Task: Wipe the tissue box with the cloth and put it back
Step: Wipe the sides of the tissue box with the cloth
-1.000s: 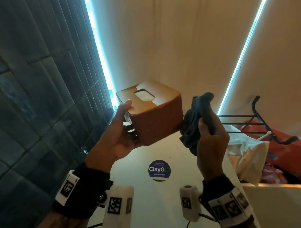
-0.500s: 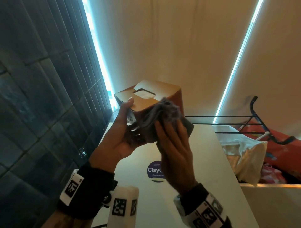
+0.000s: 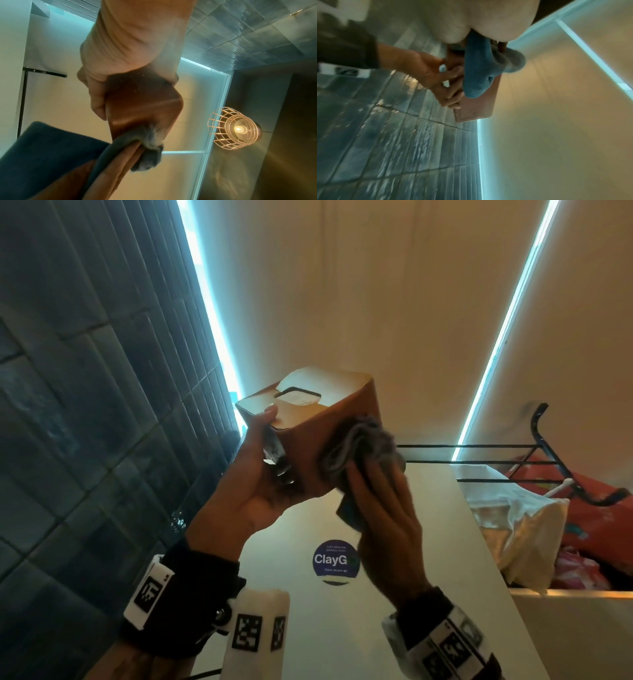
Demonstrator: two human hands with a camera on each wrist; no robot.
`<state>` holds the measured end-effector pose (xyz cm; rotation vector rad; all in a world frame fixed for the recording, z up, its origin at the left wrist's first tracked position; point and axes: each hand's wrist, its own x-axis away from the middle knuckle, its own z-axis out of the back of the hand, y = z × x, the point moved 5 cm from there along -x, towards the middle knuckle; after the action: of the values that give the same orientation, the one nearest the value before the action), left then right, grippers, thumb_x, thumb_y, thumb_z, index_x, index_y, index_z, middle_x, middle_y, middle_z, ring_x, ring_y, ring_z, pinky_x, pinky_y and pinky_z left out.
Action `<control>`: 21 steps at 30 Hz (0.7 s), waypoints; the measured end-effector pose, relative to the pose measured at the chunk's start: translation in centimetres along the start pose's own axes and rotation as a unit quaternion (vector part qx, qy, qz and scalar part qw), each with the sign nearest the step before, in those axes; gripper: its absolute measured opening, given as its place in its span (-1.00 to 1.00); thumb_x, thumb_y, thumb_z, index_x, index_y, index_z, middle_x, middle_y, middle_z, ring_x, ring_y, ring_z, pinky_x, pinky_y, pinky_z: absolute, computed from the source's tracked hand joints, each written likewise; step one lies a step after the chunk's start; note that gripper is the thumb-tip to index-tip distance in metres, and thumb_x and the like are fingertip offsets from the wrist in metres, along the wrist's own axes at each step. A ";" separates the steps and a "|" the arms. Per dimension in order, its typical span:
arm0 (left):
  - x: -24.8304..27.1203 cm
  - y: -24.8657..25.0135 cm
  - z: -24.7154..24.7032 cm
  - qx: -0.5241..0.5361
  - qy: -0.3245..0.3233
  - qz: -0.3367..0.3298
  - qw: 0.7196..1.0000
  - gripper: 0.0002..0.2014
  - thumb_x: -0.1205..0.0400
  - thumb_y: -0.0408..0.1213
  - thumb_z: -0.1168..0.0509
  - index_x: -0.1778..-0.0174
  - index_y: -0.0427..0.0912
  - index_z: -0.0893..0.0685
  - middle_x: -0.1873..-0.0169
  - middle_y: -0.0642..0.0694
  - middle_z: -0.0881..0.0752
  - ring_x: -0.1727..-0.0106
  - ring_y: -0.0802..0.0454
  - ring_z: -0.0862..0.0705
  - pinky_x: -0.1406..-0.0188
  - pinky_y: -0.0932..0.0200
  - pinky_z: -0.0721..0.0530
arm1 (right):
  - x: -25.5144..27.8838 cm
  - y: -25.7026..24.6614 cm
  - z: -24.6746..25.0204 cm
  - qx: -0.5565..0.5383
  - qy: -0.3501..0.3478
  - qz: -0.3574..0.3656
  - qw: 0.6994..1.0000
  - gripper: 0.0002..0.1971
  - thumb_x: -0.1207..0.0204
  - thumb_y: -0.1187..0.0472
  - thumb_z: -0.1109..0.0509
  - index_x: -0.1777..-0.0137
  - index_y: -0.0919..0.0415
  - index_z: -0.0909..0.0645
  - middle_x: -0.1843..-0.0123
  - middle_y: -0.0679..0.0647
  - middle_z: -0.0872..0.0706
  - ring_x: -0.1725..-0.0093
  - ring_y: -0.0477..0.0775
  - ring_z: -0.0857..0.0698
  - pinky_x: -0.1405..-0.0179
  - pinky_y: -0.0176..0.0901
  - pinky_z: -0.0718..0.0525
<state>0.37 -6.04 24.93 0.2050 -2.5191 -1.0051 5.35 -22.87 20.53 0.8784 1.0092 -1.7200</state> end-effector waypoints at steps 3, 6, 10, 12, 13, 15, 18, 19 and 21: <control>0.2 0.2 -0.1 -0.002 0.024 -0.004 1.000 -0.06 -0.25 0.23 -0.51 -0.53 -0.15 -0.51 -0.36 -0.40 -0.70 -0.26 -0.36 -0.75 0.22 -0.24 -0.86 | -0.3 1.5 0.5 -0.026 0.049 -0.076 0.996 -0.40 -0.61 0.57 -0.21 -0.65 0.24 -0.36 -0.73 0.14 -0.32 -0.79 0.21 -0.20 -0.71 0.24 -0.37; -0.2 0.2 -0.1 0.001 0.030 -0.016 0.999 -0.13 -0.31 0.23 -0.56 -0.51 -0.13 -0.58 -0.36 -0.35 -0.71 -0.25 -0.33 -0.76 0.09 -0.22 -0.85 | 0.5 -1.8 -0.6 -0.009 0.006 -0.010 1.000 -0.34 -0.51 0.60 -0.21 -0.63 0.25 -0.37 -0.71 0.19 -0.34 -0.76 0.27 -0.23 -0.76 0.22 -0.27; -0.4 0.1 0.1 -0.003 0.018 -0.015 1.000 -0.20 -0.39 0.25 -0.51 -0.50 -0.11 -0.60 -0.35 -0.33 -0.74 -0.22 -0.32 -0.79 0.05 -0.22 -0.85 | 1.7 -1.6 -1.6 0.011 -0.062 0.040 0.997 -0.03 -0.32 0.52 -0.67 -0.68 0.16 -0.27 -0.75 0.08 -0.25 -0.73 0.35 -0.29 -0.65 0.41 -0.42; -0.3 0.1 0.1 0.014 0.014 -0.007 1.000 -0.22 -0.44 0.24 -0.46 -0.51 -0.14 -0.56 -0.33 -0.35 -0.73 -0.19 -0.34 -0.79 0.18 -0.23 -0.86 | 1.1 0.5 -1.0 -0.005 -0.033 -0.025 0.999 -0.07 -0.32 0.58 -0.63 -0.67 0.21 -0.32 -0.75 0.12 -0.26 -0.75 0.32 -0.28 -0.60 0.42 -0.49; -0.3 0.1 0.1 0.017 0.020 -0.003 1.000 -0.22 -0.47 0.26 -0.44 -0.52 -0.14 -0.54 -0.33 -0.37 -0.73 -0.18 -0.34 -0.79 0.20 -0.25 -0.86 | 0.7 1.3 -0.6 -0.018 -0.010 -0.063 0.998 -0.10 -0.34 0.65 -0.56 -0.67 0.23 -0.34 -0.76 0.14 -0.27 -0.77 0.30 -0.26 -0.64 0.36 -0.46; -0.3 0.1 0.2 0.018 0.027 -0.001 0.999 -0.21 -0.47 0.27 -0.44 -0.52 -0.15 -0.53 -0.33 -0.39 -0.72 -0.19 -0.35 -0.79 0.19 -0.26 -0.86 | 0.4 1.4 -0.4 -0.036 0.026 -0.106 0.993 -0.21 -0.40 0.74 -0.37 -0.64 0.29 -0.41 -0.75 0.21 -0.33 -0.77 0.32 -0.26 -0.73 0.22 -0.34; -0.5 0.2 0.1 0.026 0.015 -0.008 1.000 -0.18 -0.40 0.23 -0.51 -0.53 -0.12 -0.55 -0.35 -0.34 -0.72 -0.26 -0.33 -0.76 0.15 -0.23 -0.86 | 1.0 -1.4 -1.1 -0.036 0.001 -0.035 0.999 -0.15 -0.38 0.71 -0.32 -0.68 0.22 -0.32 -0.79 0.05 -0.24 -0.79 0.24 -0.22 -0.75 0.21 -0.24; -0.5 0.2 0.2 0.022 0.015 -0.009 1.000 -0.17 -0.37 0.23 -0.52 -0.52 -0.11 -0.57 -0.34 -0.32 -0.73 -0.26 -0.33 -0.76 0.14 -0.22 -0.87 | 1.6 -2.1 -1.5 -0.027 -0.024 0.002 0.999 -0.10 -0.37 0.68 -0.42 -0.69 0.17 -0.26 -0.81 -0.04 -0.17 -0.80 0.22 -0.20 -0.73 0.27 -0.29; -0.6 0.2 0.3 0.018 0.015 -0.004 1.000 -0.17 -0.37 0.22 -0.51 -0.52 -0.10 -0.56 -0.35 -0.34 -0.73 -0.28 -0.34 -0.75 0.12 -0.23 -0.87 | 2.2 -1.6 -1.6 -0.004 -0.053 0.029 0.998 -0.01 -0.34 0.55 -0.63 -0.69 0.12 -0.22 -0.79 -0.06 -0.16 -0.78 0.25 -0.23 -0.63 0.43 -0.43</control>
<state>0.75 -5.59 24.68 0.2404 -2.5136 -0.9531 3.33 -21.84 18.36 0.7964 0.9115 -1.6948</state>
